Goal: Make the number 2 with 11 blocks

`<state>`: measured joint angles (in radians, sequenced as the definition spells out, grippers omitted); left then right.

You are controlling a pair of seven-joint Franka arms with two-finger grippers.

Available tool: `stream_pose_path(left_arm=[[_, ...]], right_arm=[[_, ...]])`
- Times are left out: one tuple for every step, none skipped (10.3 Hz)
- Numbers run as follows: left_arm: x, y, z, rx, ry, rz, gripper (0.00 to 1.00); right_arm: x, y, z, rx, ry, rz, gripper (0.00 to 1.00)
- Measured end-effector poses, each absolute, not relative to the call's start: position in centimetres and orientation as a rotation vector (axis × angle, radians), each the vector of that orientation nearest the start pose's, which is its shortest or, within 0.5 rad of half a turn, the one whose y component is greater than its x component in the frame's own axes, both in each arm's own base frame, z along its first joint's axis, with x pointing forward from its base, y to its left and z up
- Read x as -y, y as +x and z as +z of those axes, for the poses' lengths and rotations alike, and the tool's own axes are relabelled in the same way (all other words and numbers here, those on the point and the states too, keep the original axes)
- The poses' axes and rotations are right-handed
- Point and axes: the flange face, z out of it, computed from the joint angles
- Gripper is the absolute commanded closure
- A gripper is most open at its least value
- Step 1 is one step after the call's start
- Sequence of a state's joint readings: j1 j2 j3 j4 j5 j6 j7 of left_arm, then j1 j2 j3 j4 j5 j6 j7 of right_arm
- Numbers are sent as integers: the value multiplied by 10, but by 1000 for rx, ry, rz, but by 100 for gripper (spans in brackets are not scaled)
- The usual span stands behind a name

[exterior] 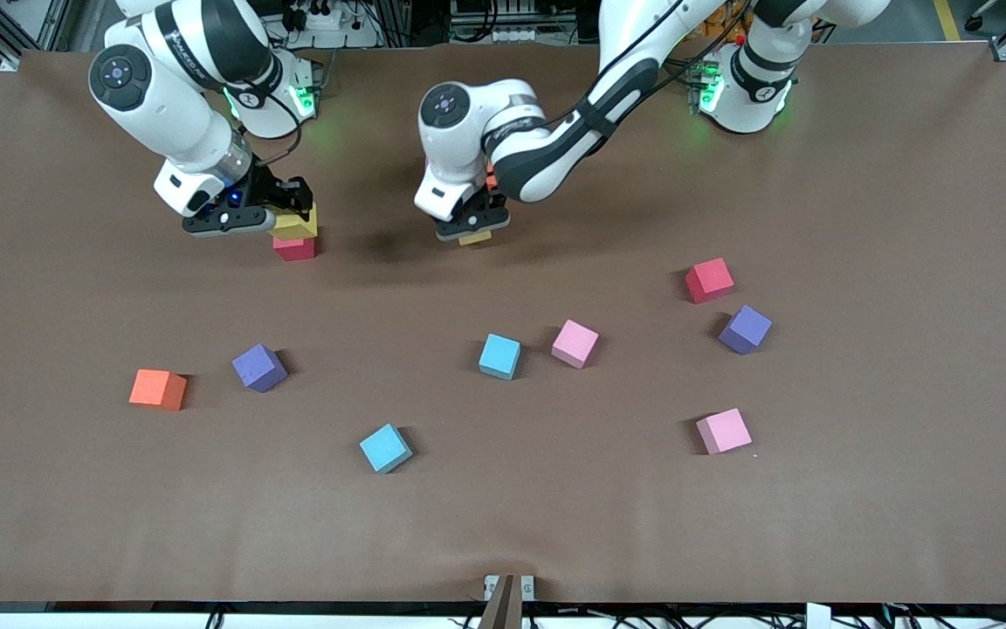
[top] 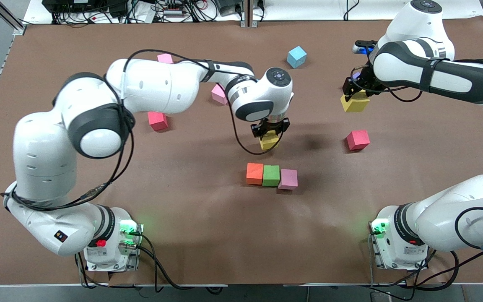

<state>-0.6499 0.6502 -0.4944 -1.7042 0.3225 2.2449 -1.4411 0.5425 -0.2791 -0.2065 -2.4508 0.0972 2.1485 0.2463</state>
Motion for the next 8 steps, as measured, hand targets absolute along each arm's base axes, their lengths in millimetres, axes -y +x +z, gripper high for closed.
stream_pose_path(left_arm=[[582, 318, 244, 228, -3126, 78, 100], [574, 322, 238, 191, -3132, 83, 100], [567, 323, 230, 160, -3133, 92, 100], [562, 320, 222, 128, -3129, 104, 100], [559, 314, 216, 101, -3122, 115, 100], [558, 307, 212, 84, -3122, 125, 100], [559, 300, 209, 67, -3128, 133, 100], [559, 294, 206, 54, -3133, 140, 100]], right_arm=[[-149, 416, 400, 65, -3016, 103, 64], [-149, 416, 400, 65, -3016, 103, 64], [-149, 416, 400, 65, -3017, 103, 64], [-149, 417, 399, 65, -3017, 104, 64], [-149, 417, 399, 65, -3017, 105, 64], [-149, 417, 398, 64, -3018, 108, 64], [-149, 417, 397, 64, -3019, 109, 64], [-150, 418, 396, 63, -3020, 109, 64]])
